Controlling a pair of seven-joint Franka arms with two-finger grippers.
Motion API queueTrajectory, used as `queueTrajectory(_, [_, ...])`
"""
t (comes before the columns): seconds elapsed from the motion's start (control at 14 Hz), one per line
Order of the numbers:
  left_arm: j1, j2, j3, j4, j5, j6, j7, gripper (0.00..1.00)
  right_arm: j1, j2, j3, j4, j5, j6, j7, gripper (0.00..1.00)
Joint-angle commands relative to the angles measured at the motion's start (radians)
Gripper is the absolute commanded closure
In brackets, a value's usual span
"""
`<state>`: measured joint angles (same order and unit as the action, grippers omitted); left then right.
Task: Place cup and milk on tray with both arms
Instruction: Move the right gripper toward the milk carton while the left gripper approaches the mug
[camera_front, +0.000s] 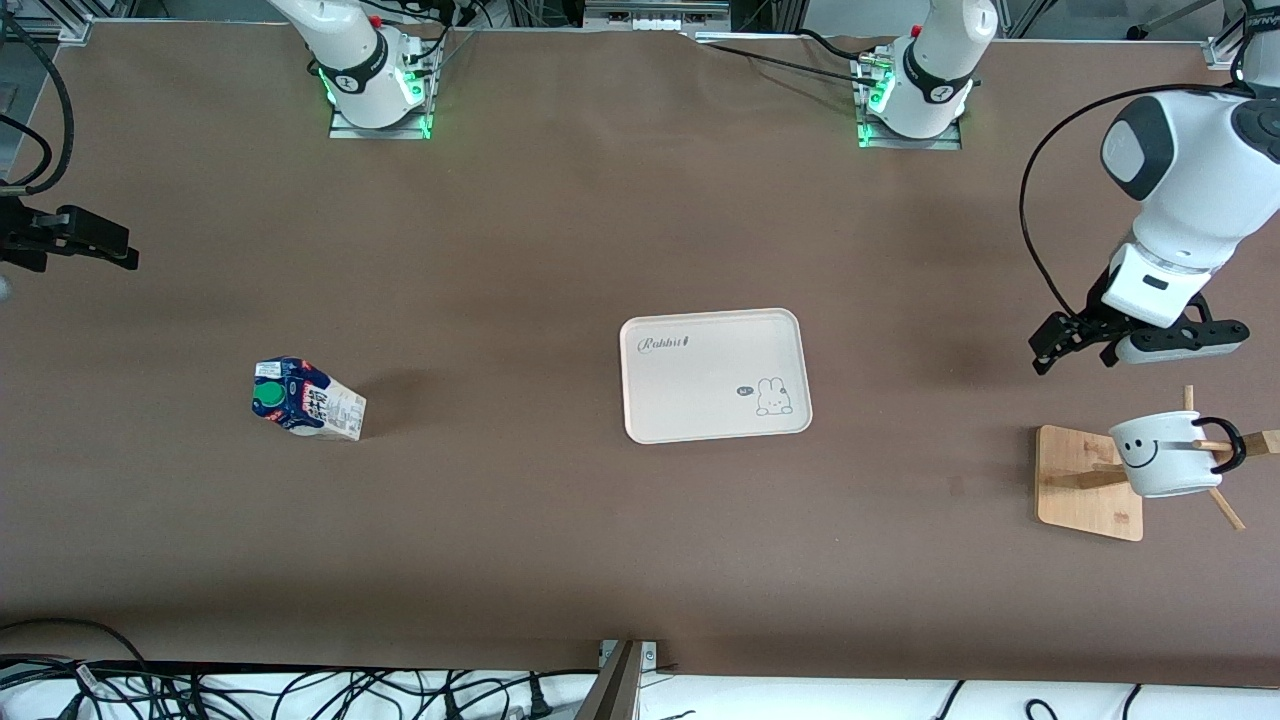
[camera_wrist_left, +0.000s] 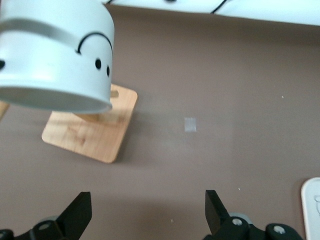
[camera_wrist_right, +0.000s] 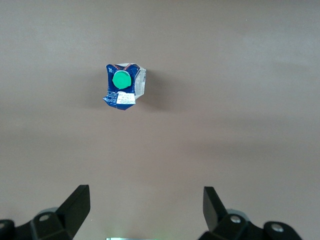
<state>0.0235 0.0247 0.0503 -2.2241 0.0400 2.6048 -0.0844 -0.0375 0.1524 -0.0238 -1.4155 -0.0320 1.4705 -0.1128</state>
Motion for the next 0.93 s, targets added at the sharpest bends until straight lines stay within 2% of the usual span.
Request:
queueTrajectory(0.0, [0.001, 0.0, 0.005, -0.025, 0.064, 0.102, 0.012, 0.0, -0.01, -0.004, 0.004, 0.006, 0.02, -0.012, 0.015, 0.0])
queueTrajectory(0.36, [0.001, 0.035, 0.032, -0.065, 0.149, 0.32, 0.012, 0.0, -0.01, -0.002, 0.004, 0.004, 0.026, -0.013, 0.013, 0.0])
queueTrajectory(0.86, [0.001, 0.057, 0.034, -0.066, 0.158, 0.356, 0.012, 0.0, -0.01, -0.002, 0.004, 0.006, 0.026, -0.013, 0.015, 0.0])
